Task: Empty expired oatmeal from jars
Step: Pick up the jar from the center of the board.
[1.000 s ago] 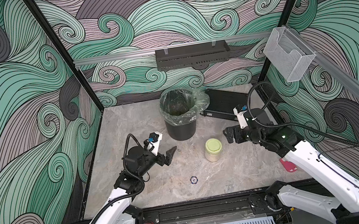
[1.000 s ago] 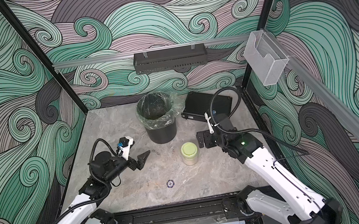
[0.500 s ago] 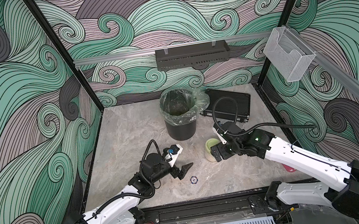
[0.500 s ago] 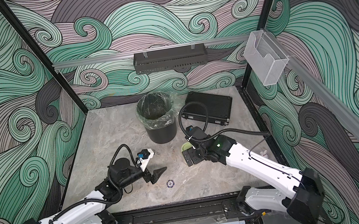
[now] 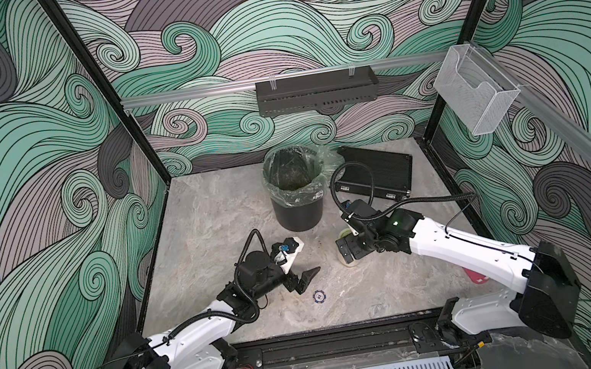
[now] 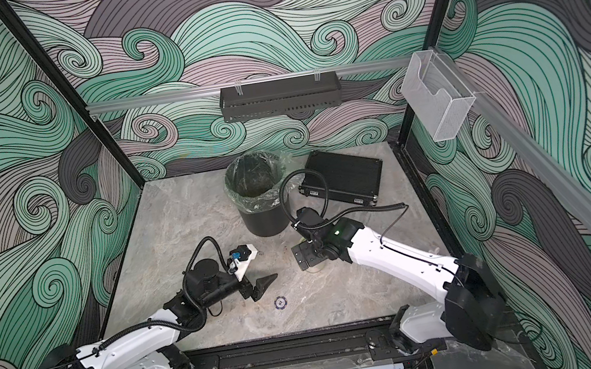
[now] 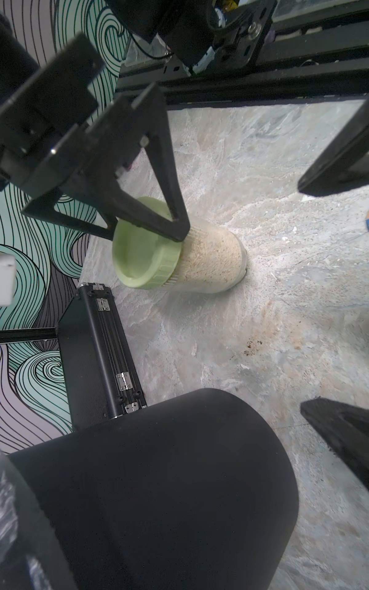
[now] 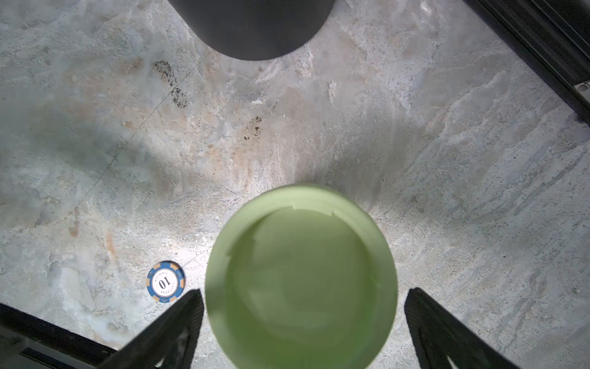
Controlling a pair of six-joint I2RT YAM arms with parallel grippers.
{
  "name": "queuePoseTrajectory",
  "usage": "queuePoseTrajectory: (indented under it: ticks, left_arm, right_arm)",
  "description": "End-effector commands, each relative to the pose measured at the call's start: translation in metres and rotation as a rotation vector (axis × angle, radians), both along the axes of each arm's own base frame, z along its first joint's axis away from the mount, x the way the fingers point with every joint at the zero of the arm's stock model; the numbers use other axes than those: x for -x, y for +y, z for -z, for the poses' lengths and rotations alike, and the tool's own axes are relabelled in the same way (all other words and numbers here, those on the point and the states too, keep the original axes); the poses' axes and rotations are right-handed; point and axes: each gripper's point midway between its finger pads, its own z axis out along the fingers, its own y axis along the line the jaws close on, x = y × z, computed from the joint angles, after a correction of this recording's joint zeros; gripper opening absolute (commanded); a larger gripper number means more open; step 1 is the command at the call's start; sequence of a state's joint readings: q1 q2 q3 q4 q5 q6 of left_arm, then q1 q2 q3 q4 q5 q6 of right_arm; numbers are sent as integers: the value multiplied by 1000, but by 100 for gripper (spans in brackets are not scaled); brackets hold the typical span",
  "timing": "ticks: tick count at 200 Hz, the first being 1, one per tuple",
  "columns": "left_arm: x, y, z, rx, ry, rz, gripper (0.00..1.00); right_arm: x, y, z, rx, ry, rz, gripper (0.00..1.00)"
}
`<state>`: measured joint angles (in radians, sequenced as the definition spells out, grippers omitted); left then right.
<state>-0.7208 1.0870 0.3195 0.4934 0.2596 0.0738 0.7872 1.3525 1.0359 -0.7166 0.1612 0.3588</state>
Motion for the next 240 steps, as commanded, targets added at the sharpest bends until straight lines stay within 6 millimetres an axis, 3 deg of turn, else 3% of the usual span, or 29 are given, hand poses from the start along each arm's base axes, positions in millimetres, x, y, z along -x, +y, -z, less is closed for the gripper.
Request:
queuePoseTrajectory:
  ticks: [1,33,61,100,139,240]
  left_arm:
    - [-3,-4,-8,23,-24,0,99]
    - [-5,-6,-6,20,-19,-3,99]
    - [-7,-8,-6,22,-17,-2,99]
    - [-7,-11,-8,26,-16,9,98]
    - [-6,-14,-14,28,-58,29,98]
    - [-6,-55,-54,115,-85,185,99]
  right_arm:
    - [-11,6,-7,-13,-31,3,99]
    - [-10,4,4,15,-10,0,95]
    - [-11,5,8,30,1,-12,84]
    - [-11,6,0,12,-18,-17,66]
    - [-9,5,-11,-47,-16,-6,59]
    - [-5,22,-80,-374,-62,15,52]
